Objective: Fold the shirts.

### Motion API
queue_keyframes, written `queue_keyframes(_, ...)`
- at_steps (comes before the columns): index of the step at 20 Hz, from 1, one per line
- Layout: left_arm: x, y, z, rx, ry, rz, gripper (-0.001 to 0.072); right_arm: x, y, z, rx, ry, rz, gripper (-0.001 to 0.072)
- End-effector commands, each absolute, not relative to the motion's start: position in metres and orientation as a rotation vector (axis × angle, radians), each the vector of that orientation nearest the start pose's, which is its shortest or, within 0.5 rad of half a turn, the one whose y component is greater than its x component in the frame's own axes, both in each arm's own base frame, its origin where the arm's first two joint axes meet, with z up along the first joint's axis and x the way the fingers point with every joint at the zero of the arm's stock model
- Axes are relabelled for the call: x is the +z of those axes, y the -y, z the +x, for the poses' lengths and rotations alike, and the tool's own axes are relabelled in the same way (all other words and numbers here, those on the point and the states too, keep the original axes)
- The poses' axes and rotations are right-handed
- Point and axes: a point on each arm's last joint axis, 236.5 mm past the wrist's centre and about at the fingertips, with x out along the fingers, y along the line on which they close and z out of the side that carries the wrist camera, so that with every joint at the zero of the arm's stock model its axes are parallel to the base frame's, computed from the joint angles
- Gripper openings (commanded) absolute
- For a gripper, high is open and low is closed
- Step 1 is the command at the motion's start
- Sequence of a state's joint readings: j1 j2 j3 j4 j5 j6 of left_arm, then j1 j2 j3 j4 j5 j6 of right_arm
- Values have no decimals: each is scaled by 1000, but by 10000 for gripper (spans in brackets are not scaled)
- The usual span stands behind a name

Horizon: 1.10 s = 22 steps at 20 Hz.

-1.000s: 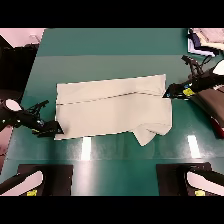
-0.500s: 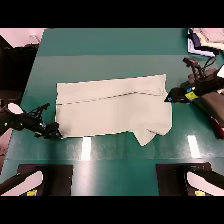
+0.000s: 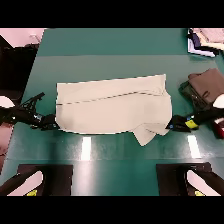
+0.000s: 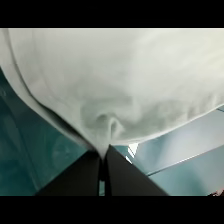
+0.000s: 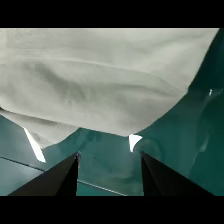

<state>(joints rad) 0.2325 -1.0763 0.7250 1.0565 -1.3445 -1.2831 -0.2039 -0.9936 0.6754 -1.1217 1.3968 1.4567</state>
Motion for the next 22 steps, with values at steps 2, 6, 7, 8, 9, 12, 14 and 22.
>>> queue_keyframes(2,-27,67,252,-351,-1480,-510,25,-60,-67,209,157,-1548,703,427)
queue_keyframes(6,-25,70,253,-361,-1475,-518,25,-78,-71,210,173,-1590,728,428)
queue_keyframes(7,-25,70,253,-363,-1474,-516,25,-80,-71,212,167,-1589,738,427)
queue_keyframes(8,-25,70,253,-362,-1474,-516,25,-83,-70,212,163,-1593,741,427)
queue_keyframes(9,-25,70,253,-363,-1474,-516,25,-84,-71,212,170,-1596,737,388)
queue_keyframes(12,-25,70,253,-362,-1473,-516,25,-76,-75,219,237,-1538,705,182)
queue_keyframes(14,-25,70,254,-361,-1471,-516,25,-68,-72,227,240,-1475,673,15)
queue_keyframes(22,-15,72,230,-429,-1556,-468,23,-18,-47,197,224,-1504,444,12)
